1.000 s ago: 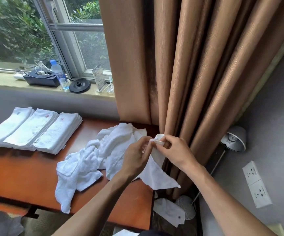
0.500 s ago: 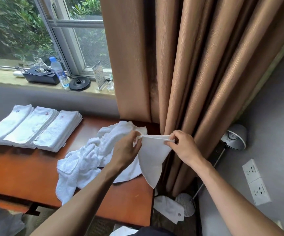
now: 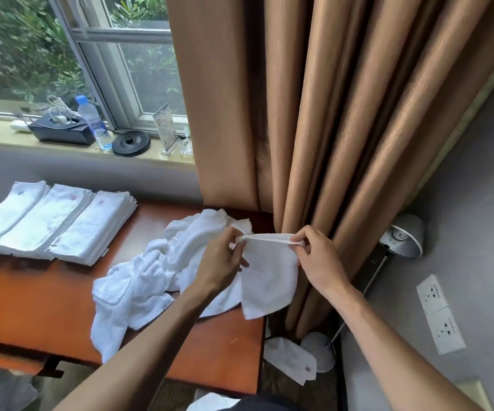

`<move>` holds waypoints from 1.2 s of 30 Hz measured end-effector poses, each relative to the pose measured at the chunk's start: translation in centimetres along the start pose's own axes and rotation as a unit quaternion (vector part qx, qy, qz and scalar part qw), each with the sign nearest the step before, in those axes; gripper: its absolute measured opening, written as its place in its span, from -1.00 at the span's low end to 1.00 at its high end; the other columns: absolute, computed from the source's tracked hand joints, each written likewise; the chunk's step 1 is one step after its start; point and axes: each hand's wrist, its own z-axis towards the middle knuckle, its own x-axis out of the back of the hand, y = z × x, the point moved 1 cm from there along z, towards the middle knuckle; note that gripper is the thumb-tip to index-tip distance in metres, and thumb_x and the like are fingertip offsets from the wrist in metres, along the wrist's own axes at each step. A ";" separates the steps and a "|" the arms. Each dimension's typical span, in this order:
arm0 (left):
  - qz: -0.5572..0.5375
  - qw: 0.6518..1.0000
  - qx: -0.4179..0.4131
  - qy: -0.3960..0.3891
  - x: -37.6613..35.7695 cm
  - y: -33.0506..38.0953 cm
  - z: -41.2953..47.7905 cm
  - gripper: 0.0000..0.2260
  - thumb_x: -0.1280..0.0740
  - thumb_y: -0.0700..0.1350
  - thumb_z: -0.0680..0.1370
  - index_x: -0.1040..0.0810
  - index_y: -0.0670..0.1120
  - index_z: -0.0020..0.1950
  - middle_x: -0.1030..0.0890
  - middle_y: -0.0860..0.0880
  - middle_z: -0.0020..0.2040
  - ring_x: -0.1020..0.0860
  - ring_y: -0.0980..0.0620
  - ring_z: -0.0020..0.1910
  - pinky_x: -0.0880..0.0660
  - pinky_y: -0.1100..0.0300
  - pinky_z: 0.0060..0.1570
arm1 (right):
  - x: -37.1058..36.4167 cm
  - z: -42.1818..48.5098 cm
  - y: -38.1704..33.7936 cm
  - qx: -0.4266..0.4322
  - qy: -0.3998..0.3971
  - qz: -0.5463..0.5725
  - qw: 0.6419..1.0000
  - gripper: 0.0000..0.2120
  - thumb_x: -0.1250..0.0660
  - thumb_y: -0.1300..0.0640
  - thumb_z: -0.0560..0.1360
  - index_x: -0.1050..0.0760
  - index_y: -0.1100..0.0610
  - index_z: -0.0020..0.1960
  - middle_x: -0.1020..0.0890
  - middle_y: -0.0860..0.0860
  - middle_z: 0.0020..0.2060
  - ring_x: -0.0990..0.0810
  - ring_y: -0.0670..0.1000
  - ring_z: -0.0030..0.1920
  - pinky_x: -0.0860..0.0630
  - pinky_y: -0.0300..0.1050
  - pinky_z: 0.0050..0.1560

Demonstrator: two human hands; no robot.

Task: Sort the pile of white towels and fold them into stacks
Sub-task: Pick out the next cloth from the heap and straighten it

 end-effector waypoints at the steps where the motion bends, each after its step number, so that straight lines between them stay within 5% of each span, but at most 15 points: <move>1: -0.004 1.000 -0.003 0.000 -0.1 0.0 0.1 -0.89 -0.27 -0.08 0.69 -0.46 0.00 -0.03 -0.63 0.10 -0.15 -0.70 0.08 -0.32 -0.65 0.04 -0.33 | 0.0 0.0 -0.1 0.004 0.000 0.003 1.000 -0.83 -0.42 0.29 0.55 -0.51 0.09 -0.14 -0.58 -0.07 -0.14 -0.55 -0.13 -0.17 -0.40 -0.46 -0.23; 8: -0.044 0.997 0.054 0.023 -0.5 -1.1 0.3 -0.86 -0.27 -0.07 0.69 -0.43 0.01 -0.08 -0.69 0.02 -0.22 -0.71 0.09 -0.20 -0.69 -0.06 -0.14 | -0.8 -0.3 -0.2 -0.011 -0.048 0.019 0.999 -0.85 -0.41 0.19 0.58 -0.51 -0.03 0.03 -0.60 -0.24 -0.04 -0.56 -0.24 0.04 -0.47 -0.36 -0.05; 12: -0.093 0.987 0.121 0.048 -0.5 -1.6 0.4 -0.90 -0.28 -0.07 0.68 -0.48 -0.03 -0.02 -0.70 0.01 -0.15 -0.71 0.04 -0.10 -0.66 -0.10 0.02 | -1.7 -0.3 -0.4 -0.048 -0.055 0.061 0.995 -0.77 -0.46 0.16 0.55 -0.55 -0.13 0.10 -0.64 -0.11 -0.02 -0.61 -0.13 0.01 -0.54 -0.17 0.06; 14: -0.113 0.981 0.152 0.048 -0.5 -1.3 0.1 -0.95 -0.30 -0.07 0.66 -0.49 -0.03 0.08 -0.70 -0.04 0.00 -0.69 0.09 -0.07 -0.66 0.02 0.02 | -2.0 -0.1 -0.7 -0.060 -0.054 0.088 0.993 -0.75 -0.48 0.17 0.53 -0.56 -0.16 0.04 -0.64 -0.06 -0.05 -0.62 -0.07 -0.02 -0.54 -0.12 0.07; 16: -0.145 0.975 0.167 0.035 -0.7 -0.8 -0.1 -0.72 -0.32 -0.10 0.63 -0.41 -0.02 0.33 -0.56 -0.04 0.30 -0.64 0.20 0.00 -0.60 0.28 -0.07 | -2.2 0.3 -1.2 -0.060 -0.056 0.113 0.990 -0.71 -0.50 0.19 0.52 -0.56 -0.18 0.06 -0.63 -0.05 -0.07 -0.62 -0.06 -0.04 -0.56 -0.13 0.07; 19: -0.151 0.983 0.100 0.021 -1.6 0.7 -0.6 -0.40 -0.32 -0.26 0.59 -0.20 0.01 0.58 -0.19 0.00 0.51 -0.47 0.05 0.35 -0.53 0.16 0.20 | -2.6 0.5 -1.7 -0.032 -0.074 0.128 0.989 -0.63 -0.48 0.23 0.52 -0.55 -0.11 0.23 -0.66 -0.10 -0.13 -0.65 -0.12 -0.04 -0.56 -0.18 0.06; 23: 0.103 0.992 -0.059 0.035 -2.5 2.6 -0.4 -0.59 -0.40 -0.18 0.53 -0.56 0.03 0.38 -0.27 -0.07 0.56 -0.28 -0.09 0.50 -0.28 -0.06 0.44 | -2.4 0.9 -2.1 -0.003 -0.076 0.136 0.988 -0.62 -0.49 0.20 0.53 -0.53 -0.06 0.29 -0.72 -0.19 -0.14 -0.68 -0.19 -0.03 -0.53 -0.38 -0.03; 27: 0.219 0.969 -0.111 0.008 -2.6 3.0 0.1 -0.82 -0.31 -0.07 0.64 -0.61 0.06 0.22 -0.50 0.07 0.39 -0.32 -0.03 0.46 -0.15 -0.03 0.38 | -2.4 0.8 -2.2 -0.009 -0.046 0.158 0.986 -0.68 -0.55 0.15 0.48 -0.53 -0.09 0.13 -0.72 -0.11 -0.21 -0.68 -0.16 -0.14 -0.57 -0.27 -0.05; 32: 0.171 0.979 -0.113 0.006 -2.1 4.0 0.5 -0.88 -0.34 -0.21 0.61 -0.54 0.01 -0.04 -0.60 0.15 -0.13 -0.55 0.15 0.00 -0.16 0.05 0.39 | -2.2 0.0 -1.4 -0.030 -0.030 0.175 0.984 -0.73 -0.58 0.09 0.45 -0.55 -0.13 0.02 -0.67 -0.15 -0.23 -0.64 -0.11 -0.18 -0.58 -0.21 -0.10; 36: -0.028 0.997 -0.066 0.024 -1.4 4.9 1.1 -0.81 -0.31 -0.32 0.56 -0.49 -0.03 -0.13 -0.55 0.15 -0.26 -0.50 0.20 -0.21 -0.43 0.22 -0.13 | -2.2 -1.2 0.4 -0.045 -0.107 0.086 0.989 -0.94 -0.44 0.06 0.56 -0.57 -0.07 0.00 -0.68 -0.10 -0.14 -0.64 -0.06 -0.08 -0.62 0.01 -0.04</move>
